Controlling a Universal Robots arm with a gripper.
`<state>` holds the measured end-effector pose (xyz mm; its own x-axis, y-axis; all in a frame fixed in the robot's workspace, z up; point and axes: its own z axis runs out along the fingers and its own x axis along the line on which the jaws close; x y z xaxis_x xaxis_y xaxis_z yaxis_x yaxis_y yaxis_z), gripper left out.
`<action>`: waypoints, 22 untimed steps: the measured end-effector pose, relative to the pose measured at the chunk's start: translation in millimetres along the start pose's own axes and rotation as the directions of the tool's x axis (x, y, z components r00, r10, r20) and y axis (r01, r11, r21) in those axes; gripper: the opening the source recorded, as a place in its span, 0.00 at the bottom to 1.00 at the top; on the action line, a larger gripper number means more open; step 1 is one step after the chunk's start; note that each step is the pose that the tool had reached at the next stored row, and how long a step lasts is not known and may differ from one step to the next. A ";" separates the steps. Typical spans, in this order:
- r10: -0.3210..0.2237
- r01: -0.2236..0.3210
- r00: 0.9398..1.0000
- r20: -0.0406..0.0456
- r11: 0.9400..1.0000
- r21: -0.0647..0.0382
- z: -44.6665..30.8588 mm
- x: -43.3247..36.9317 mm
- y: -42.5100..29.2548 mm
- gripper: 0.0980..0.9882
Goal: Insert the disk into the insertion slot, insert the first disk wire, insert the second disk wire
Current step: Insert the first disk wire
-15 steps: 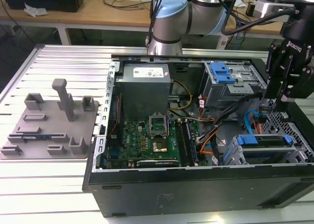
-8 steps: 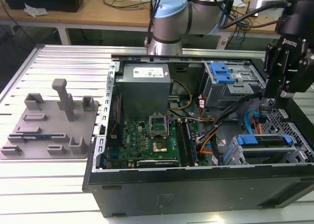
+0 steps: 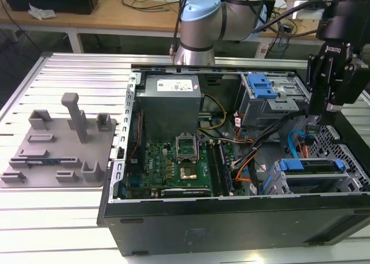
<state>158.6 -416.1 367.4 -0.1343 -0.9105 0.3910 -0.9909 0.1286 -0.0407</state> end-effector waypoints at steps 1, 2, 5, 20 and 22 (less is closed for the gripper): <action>-0.005 0.005 1.000 0.000 1.000 0.002 2.2 -1.0 -0.1 0.45; -0.019 0.019 1.000 -0.002 1.000 0.009 4.4 -2.0 -0.7 0.45; -0.033 0.033 0.999 -0.003 0.999 0.018 8.2 -4.0 -0.9 0.45; -0.021 0.023 0.998 -0.062 0.999 0.037 14.5 -11.8 1.5 0.45; -0.017 0.020 0.998 -0.062 0.999 0.038 15.4 -13.4 2.1 0.45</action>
<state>158.1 -409.7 347.9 -0.1161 -0.8864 0.4482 -0.9931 0.0955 -0.0684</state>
